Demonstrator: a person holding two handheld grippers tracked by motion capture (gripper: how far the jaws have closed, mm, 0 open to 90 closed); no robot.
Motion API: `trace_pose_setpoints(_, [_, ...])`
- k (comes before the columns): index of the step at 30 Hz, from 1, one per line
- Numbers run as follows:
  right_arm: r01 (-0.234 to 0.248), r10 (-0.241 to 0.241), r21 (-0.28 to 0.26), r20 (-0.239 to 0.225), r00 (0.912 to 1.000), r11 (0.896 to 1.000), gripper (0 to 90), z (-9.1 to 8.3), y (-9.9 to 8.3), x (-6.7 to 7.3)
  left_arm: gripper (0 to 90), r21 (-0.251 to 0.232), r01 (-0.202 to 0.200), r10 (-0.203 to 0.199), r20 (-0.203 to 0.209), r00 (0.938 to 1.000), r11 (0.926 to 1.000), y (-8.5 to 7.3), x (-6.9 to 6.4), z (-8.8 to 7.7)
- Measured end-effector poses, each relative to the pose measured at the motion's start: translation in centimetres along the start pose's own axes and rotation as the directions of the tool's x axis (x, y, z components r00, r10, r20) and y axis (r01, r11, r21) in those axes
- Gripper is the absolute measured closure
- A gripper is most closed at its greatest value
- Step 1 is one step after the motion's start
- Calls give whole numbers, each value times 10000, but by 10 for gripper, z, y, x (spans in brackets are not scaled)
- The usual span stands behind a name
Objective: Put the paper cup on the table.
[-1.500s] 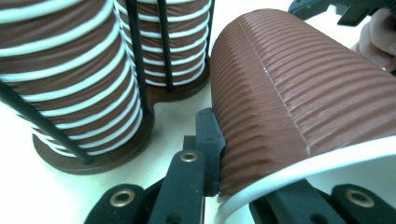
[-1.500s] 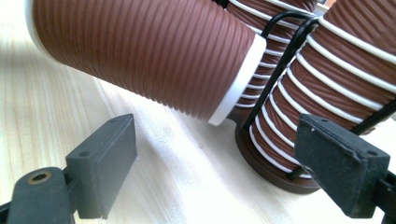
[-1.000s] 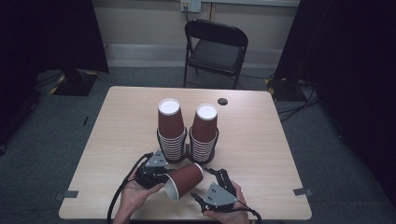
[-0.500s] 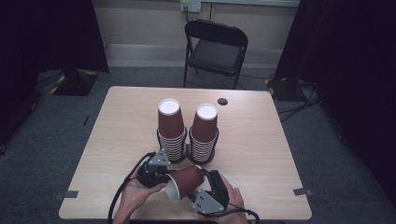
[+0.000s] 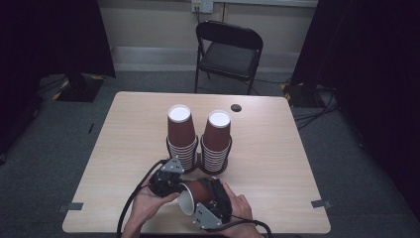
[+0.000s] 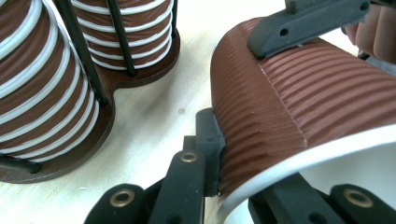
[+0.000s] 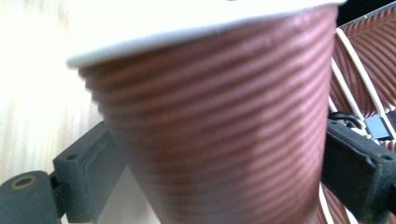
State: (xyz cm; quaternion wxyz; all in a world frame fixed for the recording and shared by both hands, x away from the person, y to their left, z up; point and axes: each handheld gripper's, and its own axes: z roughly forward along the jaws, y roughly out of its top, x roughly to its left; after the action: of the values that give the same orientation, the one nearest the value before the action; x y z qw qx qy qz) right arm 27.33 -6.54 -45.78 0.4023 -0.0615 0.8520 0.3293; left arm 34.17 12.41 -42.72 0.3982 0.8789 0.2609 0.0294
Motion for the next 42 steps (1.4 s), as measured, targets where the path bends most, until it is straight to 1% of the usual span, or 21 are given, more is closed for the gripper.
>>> trace_pose_setpoints(4, [12,-13,-55,-51,10000,10000,81,2,1,0,863,70,90,-90,8,10000,9999,0,1,1])
trace_pose_setpoints(7, [43,-43,-62,-1,10000,10000,83,2,3,0,864,-147,201,-200,69,9998,9997,1,1,4])
trace_pose_setpoints(9, [66,-68,-230,-98,9999,9997,82,3,7,0,865,-135,189,-188,122,9997,9997,3,-1,7])
trace_pose_setpoints(10, [110,-115,-261,-168,9998,9996,82,4,9,0,862,-74,165,-164,61,9998,9998,4,-1,7])
trace_pose_setpoints(11, [245,-248,-203,-133,9996,9995,80,5,11,1,865,-124,246,-244,139,9996,9996,4,0,6])
trace_pose_setpoints(13, [99,-100,-294,-35,9999,9995,79,5,11,-1,861,-317,381,-376,173,9991,9988,4,1,6])
trace_pose_setpoints(14, [75,-77,-349,-52,10000,9994,78,6,12,-2,861,-301,356,-352,133,9993,9989,4,1,5])
trace_pose_setpoints(16, [95,-95,-319,7,10000,9994,75,6,13,-2,858,-424,446,-440,150,9989,9981,5,0,5])
trace_pose_setpoints(19, [26,-24,-404,59,10000,9992,74,6,15,-2,856,-461,529,-516,282,9983,9975,5,0,5])
trace_pose_setpoints(21, [127,-126,-314,39,9999,9994,74,7,16,-2,855,-432,512,-505,191,9985,9978,4,0,7])
trace_pose_setpoints(24, [81,-82,-249,-28,10000,9997,74,8,16,-2,853,-509,586,-575,222,9981,9970,3,1,8])
trace_pose_setpoints(28, [116,-116,-290,-15,9999,9995,85,8,14,0,853,-602,486,-474,208,9987,9970,0,0,8])
trace_pose_setpoints(30, [34,-35,-350,-50,10000,9994,95,7,14,0,853,-653,482,-470,202,9987,9967,-1,0,8])
trace_pose_setpoints(32, [61,-61,-324,12,10000,9995,99,8,13,1,853,-683,392,-386,95,9992,9969,-2,0,8])
trace_pose_setpoints(34, [3,-3,-365,-13,10000,9993,104,8,12,0,853,-775,363,-361,45,9993,9963,-2,0,8])
trace_pose_setpoints(35, [-14,14,-387,-5,10000,9993,105,8,11,0,852,-915,424,-418,82,9991,9949,-3,0,8])
trace_pose_setpoints(37, [-146,147,-415,16,9999,9990,107,7,10,-1,850,-1070,417,-407,114,9991,9934,-3,1,7])
trace_pose_setpoints(38, [-229,230,-447,7,9997,9987,109,7,9,-2,848,-1252,406,-398,86,9992,9913,-4,0,7])
trace_pose_setpoints(39, [-213,215,-452,50,9998,9988,109,7,9,-3,847,-1304,430,-420,103,9991,9905,-4,0,7])
trace_pose_setpoints(40, [-317,319,-449,50,9995,9985,110,7,8,-3,846,-1362,463,-453,103,9989,9896,-5,0,7])
trace_pose_setpoints(42, [-364,369,-529,68,9993,9979,111,7,7,-4,847,-1540,427,-420,78,9991,9871,-6,1,6])
